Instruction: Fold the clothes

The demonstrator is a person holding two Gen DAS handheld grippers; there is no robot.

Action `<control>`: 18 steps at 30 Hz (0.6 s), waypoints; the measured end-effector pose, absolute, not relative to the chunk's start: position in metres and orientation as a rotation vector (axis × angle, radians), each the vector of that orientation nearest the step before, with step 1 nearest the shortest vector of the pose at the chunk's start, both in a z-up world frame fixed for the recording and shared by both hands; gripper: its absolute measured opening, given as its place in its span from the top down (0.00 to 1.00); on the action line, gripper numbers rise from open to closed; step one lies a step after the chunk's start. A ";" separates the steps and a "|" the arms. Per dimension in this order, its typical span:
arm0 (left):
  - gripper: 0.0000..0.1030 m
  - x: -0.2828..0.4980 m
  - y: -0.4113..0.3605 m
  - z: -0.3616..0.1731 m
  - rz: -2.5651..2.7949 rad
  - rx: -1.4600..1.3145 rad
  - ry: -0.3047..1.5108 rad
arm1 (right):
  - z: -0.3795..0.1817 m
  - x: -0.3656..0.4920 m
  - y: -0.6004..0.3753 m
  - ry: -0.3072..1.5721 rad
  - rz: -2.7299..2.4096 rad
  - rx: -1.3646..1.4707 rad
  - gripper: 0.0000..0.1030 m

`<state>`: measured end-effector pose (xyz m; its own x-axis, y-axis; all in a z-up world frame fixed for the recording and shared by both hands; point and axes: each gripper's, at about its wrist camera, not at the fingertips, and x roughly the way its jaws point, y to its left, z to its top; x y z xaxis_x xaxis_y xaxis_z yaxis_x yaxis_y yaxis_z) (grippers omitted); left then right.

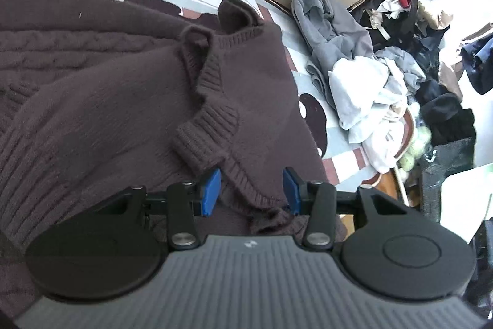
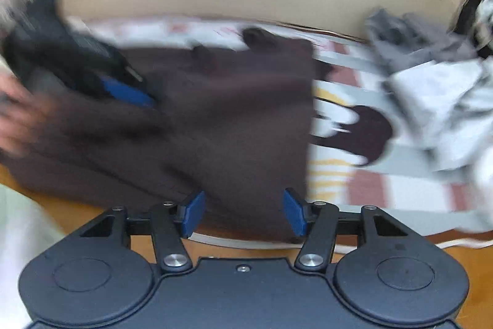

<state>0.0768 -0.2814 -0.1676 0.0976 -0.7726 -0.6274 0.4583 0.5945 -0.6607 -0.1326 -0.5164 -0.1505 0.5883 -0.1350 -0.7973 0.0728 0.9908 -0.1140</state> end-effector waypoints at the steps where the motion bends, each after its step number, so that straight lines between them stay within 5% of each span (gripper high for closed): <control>1: 0.58 0.074 -0.283 -0.167 -0.926 -0.327 1.149 | -0.160 -0.128 -0.518 0.978 -0.155 -0.094 0.40; 9: 0.58 0.069 -0.294 -0.170 -0.904 -0.294 1.189 | -0.173 -0.121 -0.529 1.013 -0.201 0.021 0.43; 11: 0.58 0.070 -0.293 -0.168 -0.896 -0.269 1.183 | -0.178 -0.118 -0.528 0.988 -0.221 -0.015 0.66; 18: 0.56 0.082 -0.282 -0.174 -0.898 -0.381 1.243 | -0.171 -0.122 -0.520 0.935 -0.371 -0.180 0.80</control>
<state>0.0815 -0.2824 -0.1744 0.0489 -0.7599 -0.6482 0.3766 0.6151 -0.6927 -0.1218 -0.5202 -0.1707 0.5370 -0.3869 -0.7496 0.2326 0.9221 -0.3093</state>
